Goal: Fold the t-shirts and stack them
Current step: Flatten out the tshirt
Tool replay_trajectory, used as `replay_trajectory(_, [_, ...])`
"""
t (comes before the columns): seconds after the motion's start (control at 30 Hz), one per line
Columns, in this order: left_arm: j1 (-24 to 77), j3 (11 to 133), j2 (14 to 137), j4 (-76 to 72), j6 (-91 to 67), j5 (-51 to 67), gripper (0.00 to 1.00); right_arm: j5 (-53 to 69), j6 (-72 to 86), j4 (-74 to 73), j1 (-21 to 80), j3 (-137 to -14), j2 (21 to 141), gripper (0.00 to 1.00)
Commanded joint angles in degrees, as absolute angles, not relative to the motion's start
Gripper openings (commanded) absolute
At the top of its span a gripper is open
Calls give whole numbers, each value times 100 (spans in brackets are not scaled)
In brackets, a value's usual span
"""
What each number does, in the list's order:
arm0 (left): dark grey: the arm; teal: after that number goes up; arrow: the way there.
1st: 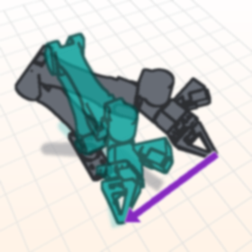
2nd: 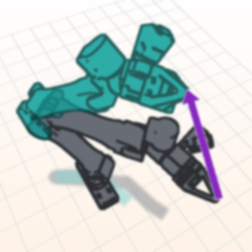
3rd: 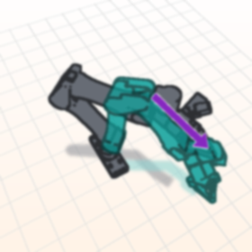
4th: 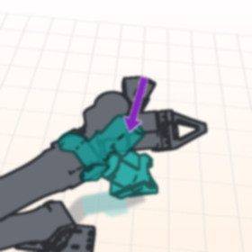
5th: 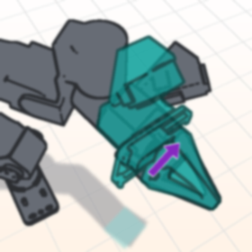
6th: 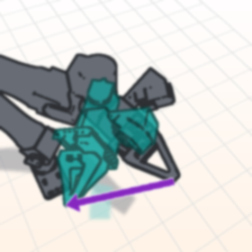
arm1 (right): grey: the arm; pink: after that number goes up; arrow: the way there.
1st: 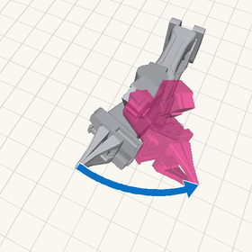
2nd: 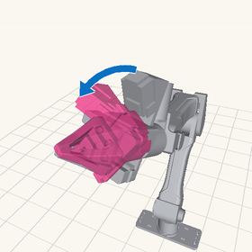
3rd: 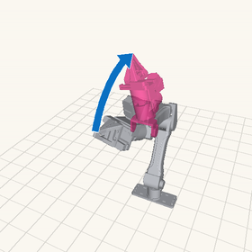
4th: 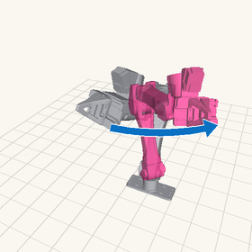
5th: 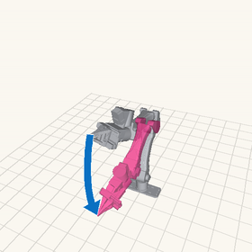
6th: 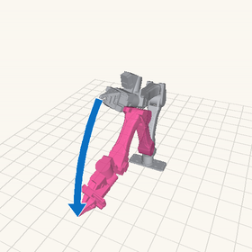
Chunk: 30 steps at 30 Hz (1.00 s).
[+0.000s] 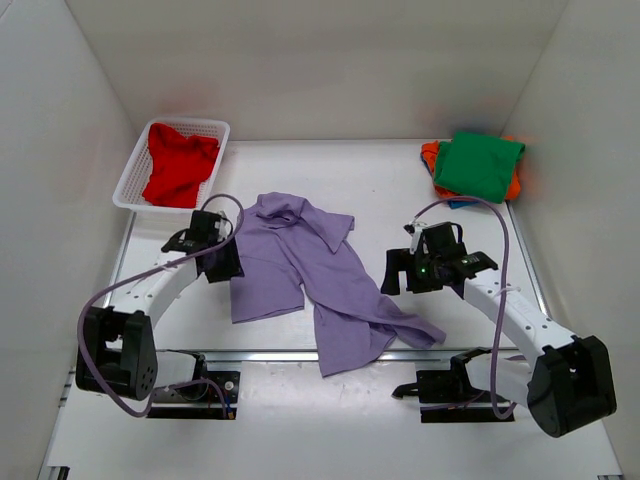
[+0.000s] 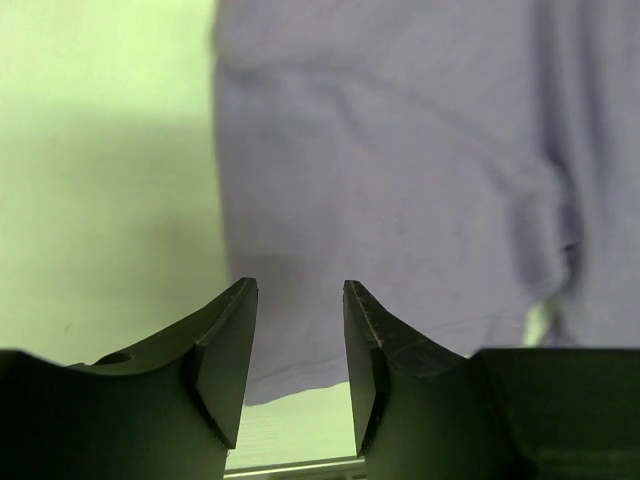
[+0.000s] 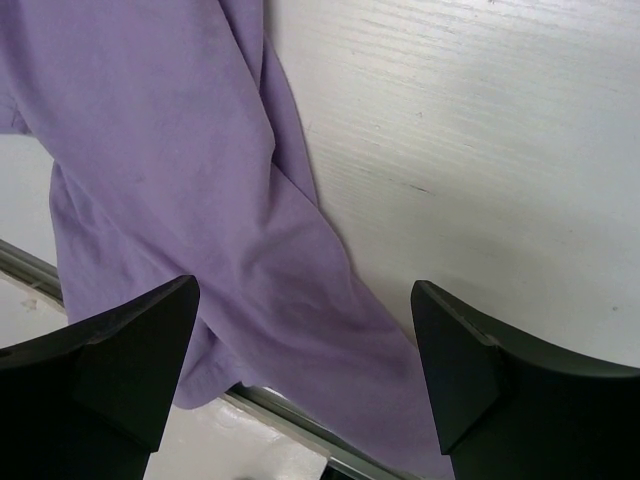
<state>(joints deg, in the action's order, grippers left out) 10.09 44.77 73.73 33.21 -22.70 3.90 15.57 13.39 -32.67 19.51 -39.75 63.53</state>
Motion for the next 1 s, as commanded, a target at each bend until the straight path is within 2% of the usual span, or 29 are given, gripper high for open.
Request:
replay_trajectory(0.0, [993,4263,7286,3446,-2118,9,51,1529,1415,-3094,2013,-3938,6127,84])
replay_trajectory(0.4, [1133,3445,7743,2927,-2223,-44,56,1635,1521,-3076,1854,-3454,5634,84])
replay_trajectory(0.5, [1318,3420,8041,2892,-2259,-53,52,1626,1538,-3102,1863,-3445,5625,83])
replay_trajectory(0.67, [1337,3498,8060,2901,-2250,-27,2,1591,1582,-3208,1854,-3463,5590,83])
replay_trajectory(0.87, [1318,3559,7893,2997,-2162,228,0,1091,1819,-3726,2048,-3770,5607,81])
replay_trajectory(0.97, [1144,3761,7498,3146,-2197,290,0,879,1925,-4016,2004,-3954,5669,74])
